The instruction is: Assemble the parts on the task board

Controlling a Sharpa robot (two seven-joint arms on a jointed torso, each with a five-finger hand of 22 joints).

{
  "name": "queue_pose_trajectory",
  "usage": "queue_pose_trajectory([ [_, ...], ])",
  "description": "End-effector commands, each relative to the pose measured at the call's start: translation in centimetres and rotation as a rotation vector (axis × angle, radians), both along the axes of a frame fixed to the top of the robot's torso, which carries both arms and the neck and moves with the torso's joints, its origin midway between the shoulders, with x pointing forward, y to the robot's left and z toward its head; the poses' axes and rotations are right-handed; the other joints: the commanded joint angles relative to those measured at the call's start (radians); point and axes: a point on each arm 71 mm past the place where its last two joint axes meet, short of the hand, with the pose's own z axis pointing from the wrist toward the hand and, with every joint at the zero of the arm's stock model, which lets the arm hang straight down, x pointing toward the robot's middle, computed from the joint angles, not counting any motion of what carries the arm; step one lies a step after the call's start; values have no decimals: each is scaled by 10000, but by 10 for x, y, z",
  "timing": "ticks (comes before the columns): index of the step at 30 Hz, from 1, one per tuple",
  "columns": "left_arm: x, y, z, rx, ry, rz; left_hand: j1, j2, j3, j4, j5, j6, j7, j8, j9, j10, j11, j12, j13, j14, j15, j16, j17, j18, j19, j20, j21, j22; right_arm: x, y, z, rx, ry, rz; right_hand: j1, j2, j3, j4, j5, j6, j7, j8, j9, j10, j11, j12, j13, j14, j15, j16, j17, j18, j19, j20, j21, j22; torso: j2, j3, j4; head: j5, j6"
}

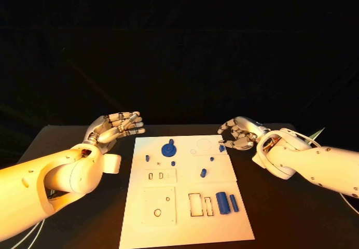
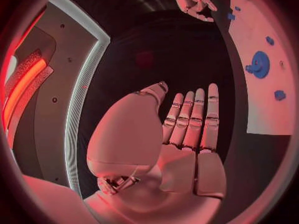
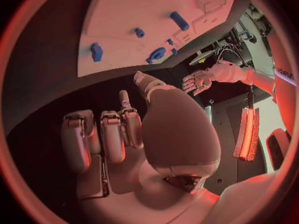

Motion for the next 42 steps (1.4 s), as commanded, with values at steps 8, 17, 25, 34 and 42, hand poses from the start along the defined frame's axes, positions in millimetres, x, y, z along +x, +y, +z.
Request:
queue_pose_trajectory([
  [8,0,-2,-1,-114,-46,-276,-50,-84,77,-2,-65,96,62,38,10,59,-1,0,4,-8,-32,-65,16,122,-52,-13,54,-8,4,-22,-20,-237,612,381,281,-135,99,-302,-12,-181,54,-148,-39,-206,29,-184,1155,987,84,68,2385,-144,1065,69,55,2629,27,56,5,-32,-98],
  [17,-1,-3,0,-138,-49,-337,-58,-98,81,-6,-66,87,101,31,7,58,0,-12,-2,-1,-33,-67,26,122,-50,-14,60,-8,10,-23,-34,-424,867,286,313,-178,83,-386,-13,-486,103,-359,-120,-316,72,-295,1057,998,117,82,2433,-144,1065,94,55,2629,105,115,51,-17,-145],
  [25,-1,-3,0,-149,-44,-369,-61,-103,84,-8,-66,80,119,26,5,53,0,-19,-5,1,-33,-70,30,121,-50,-14,62,-8,14,-21,-41,-561,933,63,322,-91,133,-389,-22,-442,108,-353,-120,-277,77,-258,1091,1001,125,86,2447,-144,1065,102,55,2629,127,127,66,69,-195],
  [34,-2,-3,0,-144,-31,-367,-65,-110,91,-13,-65,63,153,15,1,39,4,-33,-10,0,-32,-76,37,121,-52,-14,65,-9,17,-18,-47,-600,948,-118,237,43,274,-368,5,-201,91,-261,-100,-186,63,-172,1166,1006,120,93,2469,-144,1065,107,55,2629,118,115,60,98,-264],
  [42,-2,-2,0,-133,-13,-355,-67,-112,94,-15,-65,55,167,10,-1,31,7,-40,-13,-2,-30,-79,40,120,-53,-14,67,-9,18,-16,-47,-557,925,-140,152,175,480,-356,42,18,56,-176,-93,-79,29,-72,1254,1009,93,97,2484,-144,1065,88,55,2629,100,112,45,118,-293],
])
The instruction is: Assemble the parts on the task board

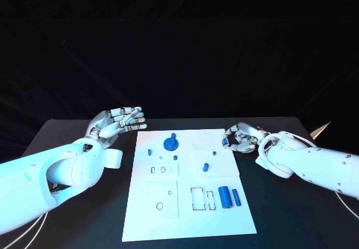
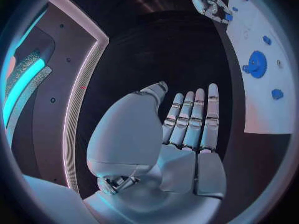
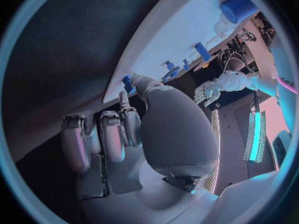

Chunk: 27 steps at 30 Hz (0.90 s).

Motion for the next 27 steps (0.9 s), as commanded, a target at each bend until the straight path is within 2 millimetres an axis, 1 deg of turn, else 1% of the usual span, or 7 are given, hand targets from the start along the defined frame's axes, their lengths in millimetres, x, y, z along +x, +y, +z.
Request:
queue_pose_trajectory([
  [1,-1,-2,1,-84,-54,-196,-27,-72,68,13,-65,36,187,12,3,32,4,-40,-13,-2,-31,-46,12,120,-53,-14,68,-9,0,1,-1,-74,-16,17,-20,104,95,-1,37,115,-1,42,18,90,-12,94,1283,1011,15,59,2495,-144,1029,49,55,2633,-6,1,-12,16,-23],
  [5,-1,-2,1,-71,-48,-165,-36,-78,76,11,-65,12,227,-3,-3,6,15,-56,-19,-16,-23,-60,18,117,-59,-12,69,-12,0,3,-1,-62,-17,31,-47,114,165,-18,36,215,-10,89,24,125,-24,127,1312,1012,4,61,2500,-144,1029,38,55,2633,-5,5,-22,95,-10],
  [7,-1,-2,1,-68,-46,-158,-39,-82,79,8,-65,2,242,-9,-5,-5,20,-60,-20,-22,-20,-67,21,116,-63,-11,69,-13,0,3,-1,-55,-32,28,-50,140,228,-37,43,298,-26,132,33,154,-37,154,1337,1011,-7,59,2494,-144,1029,30,55,2633,-12,4,-20,109,-24],
  [11,0,-2,1,-63,-38,-152,-40,-83,81,7,-65,-3,249,-12,-6,-11,24,-62,-21,-27,-18,-72,22,115,-65,-10,69,-14,1,3,-1,-44,-71,10,-42,215,377,-94,41,451,-60,219,51,206,-67,201,1380,1009,-33,58,2489,-144,1029,7,55,2633,-11,-7,-1,92,-35],
  [15,0,-2,1,-52,-23,-136,-41,-87,83,4,-65,-11,259,-17,-8,-20,28,-66,-22,-35,-14,-78,23,113,-70,-8,68,-15,1,4,0,4,-150,18,-40,260,458,-129,31,527,-84,268,63,255,-87,249,1426,1008,-52,55,2481,-144,1029,-8,55,2633,-8,-3,-3,93,-36],
  [23,0,-2,1,-45,6,-145,-45,-90,86,3,-64,-22,273,-24,-11,-33,34,-69,-24,-42,-10,-85,26,112,-75,-7,67,-16,0,7,1,58,-243,33,-95,182,463,-157,-12,497,-77,257,51,269,-86,260,1435,1009,-63,57,2488,-144,1029,-22,55,2633,-4,-8,-7,98,-40],
  [27,0,-1,0,-42,25,-154,-68,-102,87,6,-68,-52,306,-43,-18,-74,54,-77,-27,-62,2,-105,33,108,-90,0,65,-21,1,7,1,61,-256,13,-173,114,477,-168,-32,394,-52,205,20,258,-70,245,1421,1010,-53,58,2489,-144,1029,-25,55,2633,-10,-3,-7,115,-44],
])
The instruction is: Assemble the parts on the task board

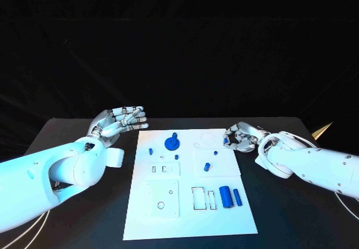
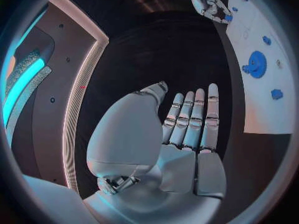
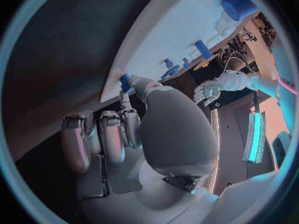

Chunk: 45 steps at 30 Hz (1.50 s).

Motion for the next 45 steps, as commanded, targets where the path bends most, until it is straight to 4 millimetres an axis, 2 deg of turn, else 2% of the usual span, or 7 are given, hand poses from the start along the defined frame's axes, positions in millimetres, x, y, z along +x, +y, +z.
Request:
queue_pose_trajectory([
  [1,0,-2,1,-61,-21,-163,-36,-61,59,-19,-71,-66,321,-51,-18,-56,23,-37,-18,-70,8,-77,21,108,-98,2,64,-11,0,1,0,-24,-104,34,-144,-16,42,-7,-32,-50,34,-28,-15,45,0,14,1422,1009,-52,58,2489,-144,1029,-24,55,2628,-5,1,-1,23,1],
  [8,-1,-2,1,-62,-2,-183,-43,-66,58,-19,-73,-77,330,-58,-21,-71,29,-37,-18,-77,13,-84,24,107,-103,5,63,-13,0,1,0,-28,-92,1,-133,63,171,-59,12,9,20,13,-11,77,-7,43,1451,1008,-53,56,2483,-144,1029,-23,55,2628,-3,7,-6,34,11],
  [11,-1,-2,1,-60,5,-183,-43,-66,58,-19,-73,-77,330,-58,-21,-71,29,-37,-18,-77,13,-84,24,107,-103,5,63,-13,0,1,0,-42,-66,-23,-95,161,319,-146,-3,209,-46,151,37,102,-58,63,1471,1009,-86,57,2488,-144,1029,-41,55,2628,2,7,0,16,20],
  [18,-1,-2,1,-60,16,-193,-43,-66,58,-19,-73,-77,330,-58,-21,-71,29,-37,-18,-77,13,-84,24,107,-103,5,63,-13,0,2,1,-21,-140,-51,-127,476,701,-442,-69,781,-364,771,342,245,-335,171,1583,1006,-318,52,2474,-144,1029,-239,55,2628,4,6,-2,6,6],
  [21,-1,-2,0,-56,20,-186,-43,-66,58,-19,-73,-77,330,-58,-21,-71,29,-37,-18,-77,13,-84,24,107,-103,5,63,-13,0,2,1,12,-226,-62,-160,563,776,-520,-40,809,-420,908,431,292,-389,206,1620,1006,-370,52,2476,-144,1029,-293,55,2628,6,11,-2,3,9],
  [36,0,-2,0,-51,32,-184,-43,-66,58,-19,-73,-77,330,-58,-21,-71,29,-37,-18,-77,13,-84,24,107,-103,5,63,-13,-8,8,12,438,-707,-677,-336,586,862,-624,132,654,-427,1044,546,310,-410,203,1628,1002,-407,46,2456,-144,1029,-350,55,2628,-25,-12,-21,-19,22],
  [45,1,-1,0,-36,51,-163,-43,-66,58,-19,-73,-77,330,-58,-21,-71,29,-37,-18,-77,13,-84,24,107,-103,5,63,-13,-27,45,28,882,-393,-343,-483,643,942,-652,307,549,-427,1128,616,255,-412,127,1567,996,-408,36,2428,-144,1029,-359,55,2628,-86,-53,-46,30,-17],
])
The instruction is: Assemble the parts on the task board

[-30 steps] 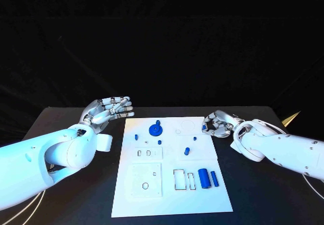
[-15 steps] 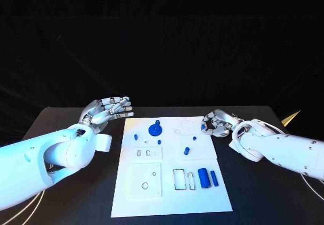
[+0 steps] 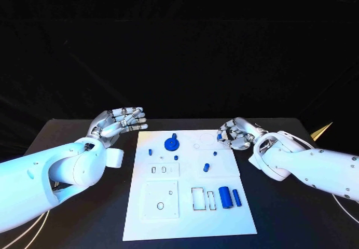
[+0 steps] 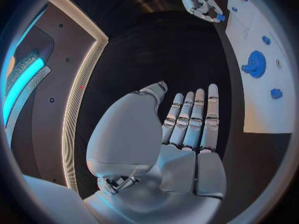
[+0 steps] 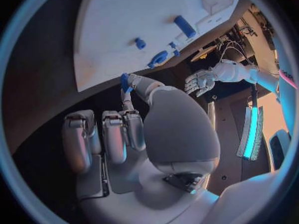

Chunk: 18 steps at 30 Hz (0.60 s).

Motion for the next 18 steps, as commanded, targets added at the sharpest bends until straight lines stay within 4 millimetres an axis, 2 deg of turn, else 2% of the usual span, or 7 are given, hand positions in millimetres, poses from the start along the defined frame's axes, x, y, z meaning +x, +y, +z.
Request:
queue_pose_trajectory([
  [1,0,-3,1,-83,-48,-200,-36,-58,59,-19,-36,-77,330,-58,-12,-40,-2,-35,-11,-77,13,-42,16,106,-66,-32,63,-14,-7,16,1,76,329,-162,-113,23,91,-53,157,-16,-82,472,446,76,-52,-58,1562,995,-49,37,2424,-145,1064,-69,55,2633,-46,-30,-22,36,-47],
  [6,1,-4,0,-80,-43,-199,-44,-63,68,-28,-39,-99,342,-71,-16,-77,11,-30,-9,-90,25,-61,29,105,-82,-25,63,-19,-19,58,1,250,853,605,-190,31,98,-46,197,-65,-71,495,468,64,-44,-76,1549,989,-46,28,2396,-145,1064,-69,55,2633,-72,-41,-53,145,-99],
  [7,1,-4,0,-80,-43,-199,-44,-63,68,-28,-39,-99,342,-71,-16,-77,11,-30,-9,-90,25,-61,29,105,-82,-25,63,-19,-20,60,1,248,865,637,-190,31,98,-46,197,-65,-71,495,468,64,-44,-76,1549,989,-46,28,2396,-145,1064,-69,55,2633,-72,-41,-53,145,-99],
  [10,2,-5,0,-81,-33,-210,-44,-63,68,-28,-39,-99,342,-71,-16,-77,11,-30,-9,-90,25,-61,29,105,-82,-25,63,-19,-30,89,0,235,1140,1052,-194,40,108,-56,206,-75,-74,504,475,64,-45,-77,1550,978,-45,14,2349,-145,1064,-69,55,2633,-103,-52,-35,204,-198],
  [13,2,-5,0,-84,-24,-211,-44,-63,68,-28,-39,-99,342,-71,-16,-77,11,-30,-9,-90,25,-61,29,105,-82,-25,63,-19,-36,106,-2,204,1331,1248,-323,-18,76,-58,51,-138,-66,533,499,44,-37,-106,1528,969,-39,-1,2306,-145,1064,-64,55,2633,-118,-58,-47,281,-255],
  [14,2,-6,0,-86,-22,-213,-44,-63,68,-28,-39,-99,342,-71,-16,-77,11,-30,-9,-90,25,-61,29,105,-82,-25,63,-19,-39,112,-3,178,1373,1305,-326,-19,76,-58,45,-139,-66,534,500,43,-37,-106,1528,968,-39,-1,2305,-145,1064,-64,55,2633,-129,-68,-47,363,-322],
  [18,3,-6,0,-91,-18,-222,-44,-63,68,-28,-39,-99,342,-71,-16,-77,11,-30,-9,-90,25,-61,29,105,-82,-25,63,-19,-45,130,-6,5,1335,1500,-356,-27,73,-60,3,-148,-67,546,507,44,-37,-107,1528,965,-39,-7,2288,-145,1064,-63,55,2633,-138,-88,-43,427,-377],
])
